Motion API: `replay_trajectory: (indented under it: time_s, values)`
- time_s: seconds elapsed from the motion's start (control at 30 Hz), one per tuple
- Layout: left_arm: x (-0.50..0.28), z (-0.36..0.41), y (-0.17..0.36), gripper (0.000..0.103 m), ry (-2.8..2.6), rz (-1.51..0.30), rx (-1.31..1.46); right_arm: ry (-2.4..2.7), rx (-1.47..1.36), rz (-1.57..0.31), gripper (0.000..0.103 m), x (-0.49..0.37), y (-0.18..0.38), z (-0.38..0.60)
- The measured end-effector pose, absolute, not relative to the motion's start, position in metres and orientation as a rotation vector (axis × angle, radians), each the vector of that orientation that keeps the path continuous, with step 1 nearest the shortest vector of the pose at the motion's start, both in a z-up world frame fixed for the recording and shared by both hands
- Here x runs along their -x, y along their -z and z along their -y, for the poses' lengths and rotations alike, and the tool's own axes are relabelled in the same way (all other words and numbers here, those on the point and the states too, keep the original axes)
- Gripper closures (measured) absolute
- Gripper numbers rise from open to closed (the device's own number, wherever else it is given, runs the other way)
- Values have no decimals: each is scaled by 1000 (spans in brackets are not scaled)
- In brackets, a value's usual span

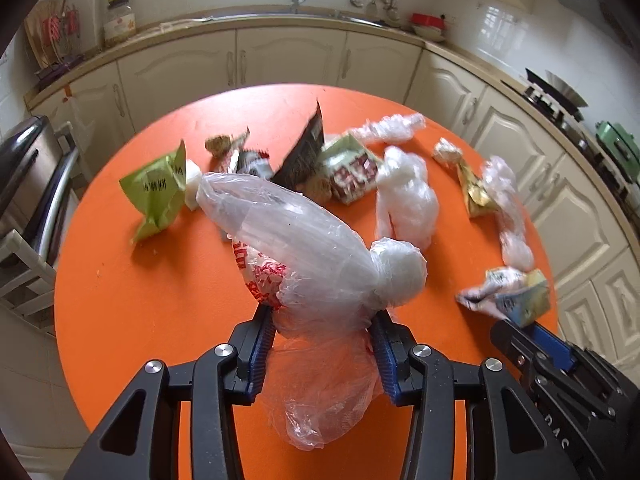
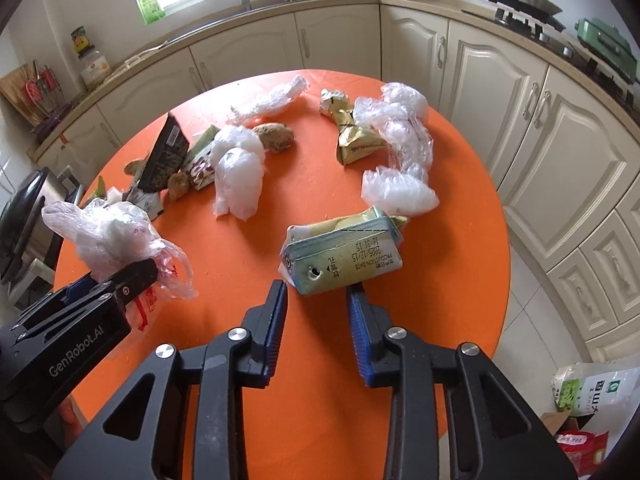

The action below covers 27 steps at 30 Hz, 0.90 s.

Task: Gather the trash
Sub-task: 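Lift the carton with the right tool while the left tool grasps the clear plastic bag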

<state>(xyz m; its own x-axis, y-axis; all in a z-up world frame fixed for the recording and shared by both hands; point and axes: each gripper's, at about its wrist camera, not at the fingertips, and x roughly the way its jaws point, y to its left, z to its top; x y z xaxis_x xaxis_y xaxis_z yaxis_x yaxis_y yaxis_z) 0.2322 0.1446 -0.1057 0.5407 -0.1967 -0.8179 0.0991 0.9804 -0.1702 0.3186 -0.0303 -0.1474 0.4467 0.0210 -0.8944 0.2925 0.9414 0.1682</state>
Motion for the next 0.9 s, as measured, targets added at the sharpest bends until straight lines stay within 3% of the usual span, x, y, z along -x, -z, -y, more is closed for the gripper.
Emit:
replay_trajectory:
  time_s: [0.2,0.27,0.3,0.33,0.5,0.77,0.9]
  values:
    - [-209,-169,121,58,254,-1057,166,181,-353,-1167,70,-295,165,20]
    - [-206,-180,119,53,259,-1056,202,182,-388,-1145,52,-289,163,24]
    - [-206,-183,118,47,252,-1055,204,199,-402,-1145,26,-287,163,28]
    - [-205,-186,116,45,234,-1048,198,232,-407,-1134,10,-286,162,32]
    - [-203,-188,106,23,198,-1008,183,318,-411,-1078,4,-290,155,49]
    - [-220,-181,122,3,147,-1062,184,323,-236,-1160,0,-334,184,33]
    - [-224,-175,124,3,133,-1044,155,300,-228,-1125,0,-341,190,31]
